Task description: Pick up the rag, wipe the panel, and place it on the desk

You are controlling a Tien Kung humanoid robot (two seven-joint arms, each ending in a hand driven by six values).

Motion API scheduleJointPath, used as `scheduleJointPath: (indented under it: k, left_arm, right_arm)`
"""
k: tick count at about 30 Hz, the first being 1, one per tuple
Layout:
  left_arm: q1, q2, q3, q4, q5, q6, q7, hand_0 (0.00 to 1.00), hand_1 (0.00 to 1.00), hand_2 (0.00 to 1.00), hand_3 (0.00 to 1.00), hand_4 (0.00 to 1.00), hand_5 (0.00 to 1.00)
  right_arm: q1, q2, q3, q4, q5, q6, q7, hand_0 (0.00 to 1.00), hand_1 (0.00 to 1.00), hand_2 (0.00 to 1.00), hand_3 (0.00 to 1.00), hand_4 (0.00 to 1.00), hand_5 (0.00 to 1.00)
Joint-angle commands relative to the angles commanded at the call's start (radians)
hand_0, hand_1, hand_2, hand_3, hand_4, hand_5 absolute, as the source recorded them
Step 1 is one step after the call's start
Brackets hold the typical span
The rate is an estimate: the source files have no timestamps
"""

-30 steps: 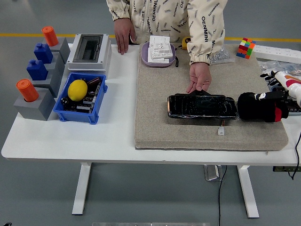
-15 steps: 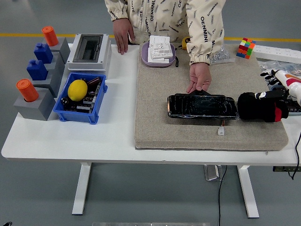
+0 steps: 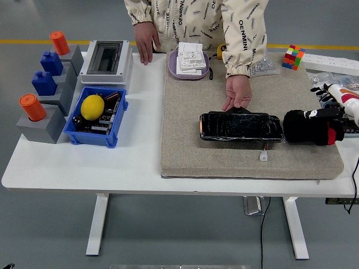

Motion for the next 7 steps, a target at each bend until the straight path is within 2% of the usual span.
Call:
scheduleJointPath:
  k: [7]
  left_arm:
    - [-0.003, 0.0, -0.003, 0.0, 0.002, 0.0, -0.001, 0.722, 0.715, 0.767, 0.622, 0.683, 0.565]
  right_arm:
    - [0.0, -0.001, 0.003, 0.0, 0.0, 0.0, 0.0, 0.784, 0.738, 0.831, 0.848, 0.998, 0.511]
